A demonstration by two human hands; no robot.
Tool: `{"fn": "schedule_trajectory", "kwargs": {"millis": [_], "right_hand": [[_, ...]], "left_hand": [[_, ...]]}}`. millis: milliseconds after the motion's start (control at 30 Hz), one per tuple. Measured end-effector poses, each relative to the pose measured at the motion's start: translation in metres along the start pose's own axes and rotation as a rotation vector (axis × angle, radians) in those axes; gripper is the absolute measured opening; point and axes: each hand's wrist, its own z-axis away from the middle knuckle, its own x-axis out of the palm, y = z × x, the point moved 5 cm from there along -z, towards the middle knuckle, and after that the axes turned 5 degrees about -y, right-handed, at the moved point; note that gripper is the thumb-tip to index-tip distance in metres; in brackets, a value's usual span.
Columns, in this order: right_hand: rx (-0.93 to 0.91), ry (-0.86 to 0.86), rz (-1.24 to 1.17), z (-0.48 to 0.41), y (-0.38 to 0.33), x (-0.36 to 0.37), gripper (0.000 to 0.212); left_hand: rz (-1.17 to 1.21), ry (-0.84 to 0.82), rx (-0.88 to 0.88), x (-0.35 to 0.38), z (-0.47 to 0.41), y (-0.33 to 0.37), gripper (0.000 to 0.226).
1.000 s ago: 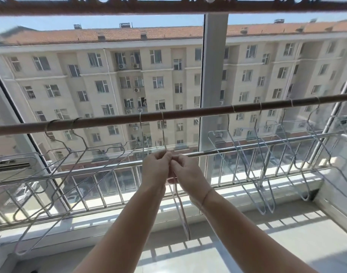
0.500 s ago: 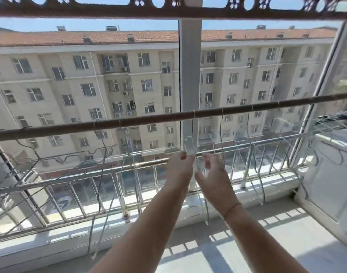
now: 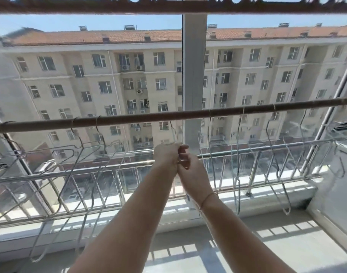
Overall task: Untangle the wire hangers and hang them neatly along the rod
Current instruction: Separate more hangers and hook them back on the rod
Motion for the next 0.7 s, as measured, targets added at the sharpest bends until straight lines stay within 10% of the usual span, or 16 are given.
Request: {"fn": "schedule_trajectory", "kwargs": {"millis": [400, 700], "right_hand": [[0.149, -0.266, 0.282, 0.027, 0.041, 0.024, 0.043], [0.177, -0.095, 0.428, 0.035, 0.1, 0.02, 0.049]], "left_hand": [[-0.366, -0.031, -0.088, -0.079, -0.008, -0.057, 0.023], [-0.855, -0.084, 0.066, -0.123, 0.012, -0.091, 0.032]]}}
